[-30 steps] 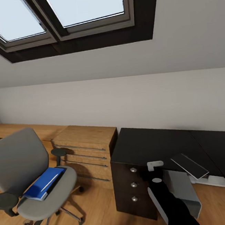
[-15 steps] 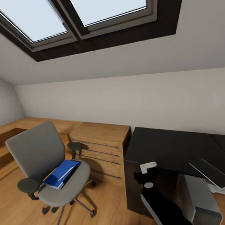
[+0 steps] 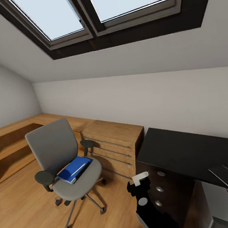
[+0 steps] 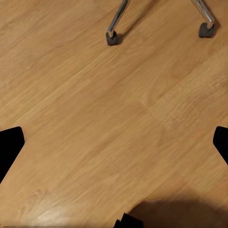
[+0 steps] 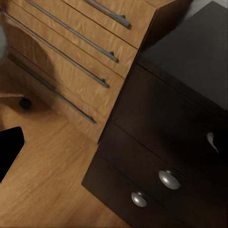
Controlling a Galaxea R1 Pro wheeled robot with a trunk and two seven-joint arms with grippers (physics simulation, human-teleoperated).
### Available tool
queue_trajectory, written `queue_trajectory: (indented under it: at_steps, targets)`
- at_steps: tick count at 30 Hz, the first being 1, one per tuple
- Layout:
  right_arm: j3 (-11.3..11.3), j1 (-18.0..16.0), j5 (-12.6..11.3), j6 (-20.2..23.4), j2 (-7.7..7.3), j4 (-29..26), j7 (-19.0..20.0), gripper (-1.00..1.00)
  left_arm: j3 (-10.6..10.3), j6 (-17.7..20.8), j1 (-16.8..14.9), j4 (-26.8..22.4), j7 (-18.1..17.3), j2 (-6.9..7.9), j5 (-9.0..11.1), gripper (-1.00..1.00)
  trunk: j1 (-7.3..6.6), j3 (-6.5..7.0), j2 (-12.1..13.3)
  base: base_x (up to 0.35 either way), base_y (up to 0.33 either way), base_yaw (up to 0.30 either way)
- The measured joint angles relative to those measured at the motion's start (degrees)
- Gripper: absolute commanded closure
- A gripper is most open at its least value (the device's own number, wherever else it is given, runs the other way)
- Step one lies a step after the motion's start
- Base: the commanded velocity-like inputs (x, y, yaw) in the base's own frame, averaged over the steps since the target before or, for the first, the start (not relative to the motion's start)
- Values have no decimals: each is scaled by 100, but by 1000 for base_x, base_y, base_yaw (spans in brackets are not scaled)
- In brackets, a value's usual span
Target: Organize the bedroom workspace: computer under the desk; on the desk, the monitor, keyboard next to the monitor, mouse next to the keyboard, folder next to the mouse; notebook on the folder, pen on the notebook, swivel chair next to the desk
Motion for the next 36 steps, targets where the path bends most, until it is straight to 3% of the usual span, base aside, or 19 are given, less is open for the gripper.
queue_trajectory:
  at_steps: [15, 28, 36]
  targets:
    - [207, 0, 20, -160, 1, 80, 0, -100, 17, 0, 0, 3, 0, 8, 5, -100, 0, -109, 0, 0, 0, 157]
    - [226, 0, 16, -170, 0, 84, 4, -100, 18, 0, 0, 3, 0, 9, 5, -100, 0, -213, 0, 0, 4, 108]
    - [257, 0, 16, -170, 0, 106, 9, -100, 24, 0, 0, 1, 0, 8, 5, -100, 0, -279, 0, 0, 192, 90]
